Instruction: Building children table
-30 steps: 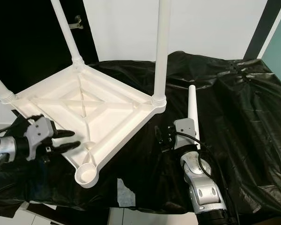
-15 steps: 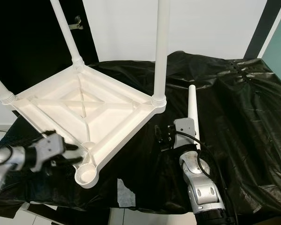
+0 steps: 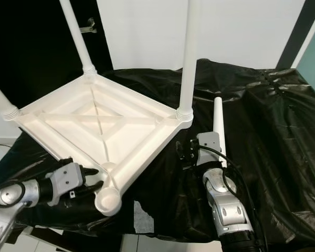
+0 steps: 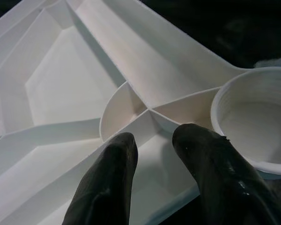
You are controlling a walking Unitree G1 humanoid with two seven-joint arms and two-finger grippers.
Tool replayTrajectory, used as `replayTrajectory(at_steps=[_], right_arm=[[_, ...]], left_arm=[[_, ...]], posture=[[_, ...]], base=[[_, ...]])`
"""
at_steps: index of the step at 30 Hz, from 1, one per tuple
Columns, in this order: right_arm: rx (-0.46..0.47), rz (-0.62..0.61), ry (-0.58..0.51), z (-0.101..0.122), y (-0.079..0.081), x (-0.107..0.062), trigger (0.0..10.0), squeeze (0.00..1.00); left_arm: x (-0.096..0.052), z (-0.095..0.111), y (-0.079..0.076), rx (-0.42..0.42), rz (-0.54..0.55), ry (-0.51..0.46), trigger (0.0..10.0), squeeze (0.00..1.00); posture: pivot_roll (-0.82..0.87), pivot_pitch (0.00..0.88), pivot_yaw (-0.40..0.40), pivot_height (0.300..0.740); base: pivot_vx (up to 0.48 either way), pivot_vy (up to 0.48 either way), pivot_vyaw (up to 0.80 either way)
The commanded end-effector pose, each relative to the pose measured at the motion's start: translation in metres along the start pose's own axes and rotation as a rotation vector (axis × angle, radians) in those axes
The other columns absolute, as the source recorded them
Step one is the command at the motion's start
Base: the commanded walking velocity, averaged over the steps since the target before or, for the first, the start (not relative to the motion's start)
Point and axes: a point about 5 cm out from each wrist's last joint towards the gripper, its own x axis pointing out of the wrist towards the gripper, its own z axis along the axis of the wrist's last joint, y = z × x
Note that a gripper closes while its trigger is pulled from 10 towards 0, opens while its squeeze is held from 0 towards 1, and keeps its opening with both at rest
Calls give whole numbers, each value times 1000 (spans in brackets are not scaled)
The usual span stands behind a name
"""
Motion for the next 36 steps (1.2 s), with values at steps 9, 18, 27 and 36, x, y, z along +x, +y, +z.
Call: replayTrajectory(at_steps=[9, 18, 27, 36], right_arm=[[-8, 48, 21, -3, 4, 3, 10000, 0], [30, -22, 1, -5, -2, -2, 10000, 0], [36, -37, 13, -16, 6, -11, 10000, 0], [-15, -28, 11, -18, 1, -8, 10000, 0]], left_arm=[[15, 16, -19, -48, -9, -73, 10000, 0], [-6, 5, 35, -25, 134, -79, 10000, 0], [-4, 5, 53, -100, 120, -208, 10000, 0], [-9, -14, 53, -132, -74, -158, 10000, 553]], posture=[[73, 0, -27, 740], [58, 0, -2, 740], [43, 0, 3, 740], [29, 0, 12, 740]], base=[[0, 0, 0], [0, 0, 0], [0, 0, 0], [0, 0, 0]])
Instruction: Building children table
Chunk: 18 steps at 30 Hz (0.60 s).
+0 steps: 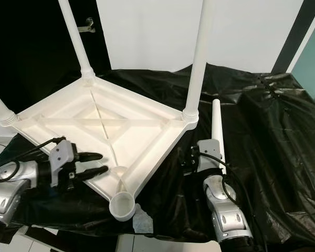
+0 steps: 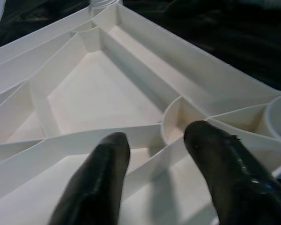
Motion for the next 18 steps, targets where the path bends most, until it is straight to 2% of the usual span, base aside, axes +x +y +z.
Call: replayTrajectory(at_steps=[1, 5, 6, 8, 9, 13, 18], right_arm=[[-14, 9, 6, -2, 0, 1, 10000, 0], [-26, 14, 1, -2, -1, -1, 10000, 0], [-29, 30, -9, -1, 0, -3, 10000, 0], [-27, 49, -19, -1, 2, -4, 10000, 0], [-17, 97, -51, 3, 7, -8, 10000, 0], [37, 232, -161, 19, 20, -19, 10000, 0], [50, 293, -189, 26, 22, -26, 10000, 0]], left_arm=[[-4, -2, -2, -34, -87, 3, 10000, 1000], [-8, -4, -9, -93, -165, -8, 10000, 1000], [-9, -3, -13, -98, -187, -29, 10000, 102], [-9, -4, -16, -113, -217, -36, 10000, 102], [-9, -4, -19, -86, -229, -40, 10000, 0], [-12, -8, -28, -31, -305, 4, 10000, 0], [-15, -13, -37, 36, -382, 77, 10000, 0]], posture=[[25, 0, 12, 740], [20, 0, 16, 740], [18, 0, 16, 740], [14, 0, 15, 740], [13, 0, 15, 740], [7, 0, 14, 740], [7, 0, 11, 740]], base=[[0, 0, 0], [0, 0, 0], [0, 0, 0], [0, 0, 0], [0, 0, 0], [0, 0, 0], [0, 0, 0]])
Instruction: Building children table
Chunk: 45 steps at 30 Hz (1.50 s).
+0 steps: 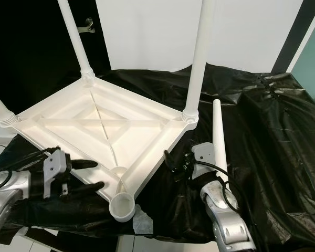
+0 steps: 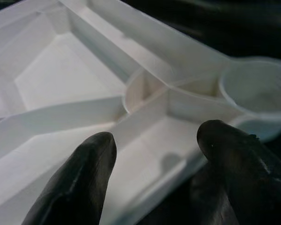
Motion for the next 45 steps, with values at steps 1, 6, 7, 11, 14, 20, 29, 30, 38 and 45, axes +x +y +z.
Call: replayTrajectory(at_steps=[1, 6, 7, 11, 14, 20, 29, 30, 38, 45], right_arm=[[14, 26, -2, 2, 2, -2, 10000, 0], [-3, 36, 6, 5, -3, -7, 10000, 0], [-3, 36, 6, 5, -3, -7, 10000, 0], [-7, 44, 10, 5, -4, -9, 10000, 0], [-8, 47, 12, 5, -3, -10, 10000, 0], [-2, 48, 16, 6, 0, -12, 10000, 0], [-1, 42, 23, 6, 1, -14, 10000, 0], [-2, 40, 23, 7, 1, -14, 10000, 0], [-6, 30, 30, 7, 3, -15, 10000, 0], [-8, 24, 48, 3, 7, -16, 10000, 0]], left_arm=[[2, -1, -14, 48, -213, 51, 10000, 0], [-2, 2, -13, 79, -248, 70, 10000, 0], [-2, 2, -13, 79, -248, 70, 10000, 0], [-2, 4, -11, 103, -247, 79, 10000, 0], [0, 5, -8, 123, -233, 82, 10000, 0], [3, 7, 7, 180, -199, 101, 10000, 0], [10, -1, 23, 253, -204, 215, 10000, 0], [11, -4, 24, 247, -214, 241, 10000, 0], [10, -20, 37, 160, -200, 396, 7059, 0], [7, -29, 50, 75, -109, 435, 0, 0]], posture=[[4, 0, 11, 740], [2, 0, 9, 740], [2, 0, 9, 740], [-1, 0, 15, 740], [-5, 0, 17, 740], [-16, 0, 27, 740], [-31, 0, 48, 740], [-36, 0, 56, 740], [-35, 0, 78, 740], [-27, 0, 88, 740]], base=[[0, 0, 0], [0, 0, 0], [0, 0, 0], [0, 0, 0], [0, 0, 0], [0, 0, 0], [0, 0, 0], [0, 0, 0], [0, 0, 0], [0, 0, 0]])
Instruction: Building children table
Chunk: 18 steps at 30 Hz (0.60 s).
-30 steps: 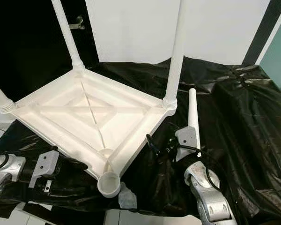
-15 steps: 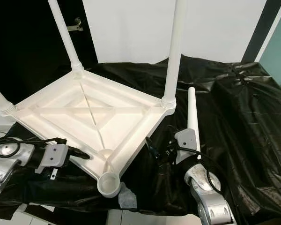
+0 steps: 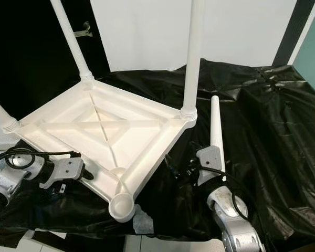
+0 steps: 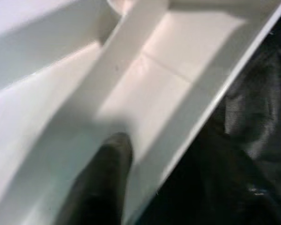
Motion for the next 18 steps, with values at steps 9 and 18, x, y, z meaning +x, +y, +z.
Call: replayTrajectory(at_steps=[9, 18], right_arm=[[16, -4, 9, -1, 5, 1, 10000, 0], [30, -12, 10, -1, 9, 2, 10000, 0]], left_arm=[[5, -12, -16, -194, 66, -83, 0, 0], [7, -12, -30, -287, 195, -147, 0, 0]], posture=[[-13, 0, 96, 740], [-1, 0, 92, 740]], base=[[0, 0, 0], [0, 0, 0]])
